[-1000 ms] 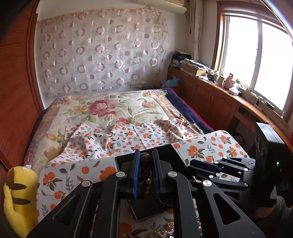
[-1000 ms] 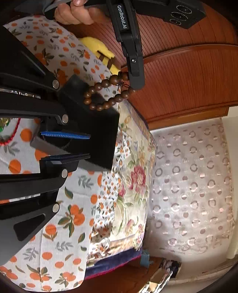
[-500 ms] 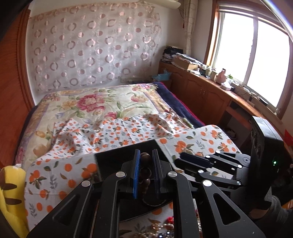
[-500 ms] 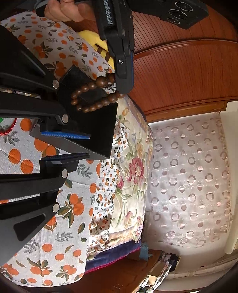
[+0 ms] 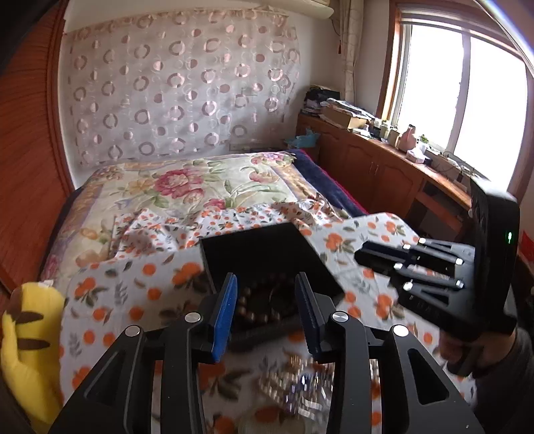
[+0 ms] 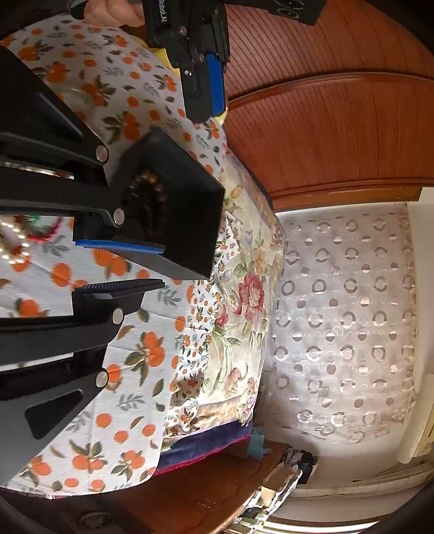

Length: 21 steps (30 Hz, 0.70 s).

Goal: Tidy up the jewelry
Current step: 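Open both tools over the black box, dropping the held jewelry inside, then grasp the silver hair comb with the left tool while the right tool grasps the pearl necklace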

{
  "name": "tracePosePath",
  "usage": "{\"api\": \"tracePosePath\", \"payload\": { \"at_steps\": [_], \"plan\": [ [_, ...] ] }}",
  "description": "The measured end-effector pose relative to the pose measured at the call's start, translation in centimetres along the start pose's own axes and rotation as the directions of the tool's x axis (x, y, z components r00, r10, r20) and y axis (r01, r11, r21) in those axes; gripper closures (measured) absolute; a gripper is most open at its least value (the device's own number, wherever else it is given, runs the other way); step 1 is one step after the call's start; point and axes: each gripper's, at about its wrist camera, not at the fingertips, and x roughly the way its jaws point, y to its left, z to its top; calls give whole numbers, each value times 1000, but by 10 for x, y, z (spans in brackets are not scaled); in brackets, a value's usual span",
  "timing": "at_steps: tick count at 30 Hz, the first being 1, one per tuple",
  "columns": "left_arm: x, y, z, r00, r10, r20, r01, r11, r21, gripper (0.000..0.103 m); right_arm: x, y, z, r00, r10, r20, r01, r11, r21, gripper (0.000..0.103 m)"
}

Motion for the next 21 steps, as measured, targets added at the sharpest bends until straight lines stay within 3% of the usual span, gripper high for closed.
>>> {"api": "tracePosePath", "payload": {
  "at_steps": [5, 14, 17, 21],
  "plan": [
    [-20, -4, -33, 1000, 6, 0, -6, 1000, -3, 60, -22, 11, -16, 1000, -1, -6, 1, 1000, -21, 86],
    [-28, -3, -84, 998, 53, -35, -54, 998, -34, 57, -54, 26, -57, 999, -8, -35, 7, 1000, -28, 86],
    [-31, -2, -99, 996, 81, -44, -82, 996, -28, 47, -57, 26, -69, 998, -12, -57, 11, 1000, -17, 74],
    [-35, 1, -118, 994, 82, -68, -85, 995, -49, 43, -57, 24, -91, 996, -8, -94, 9, 1000, 1, 73]
  ]
}}
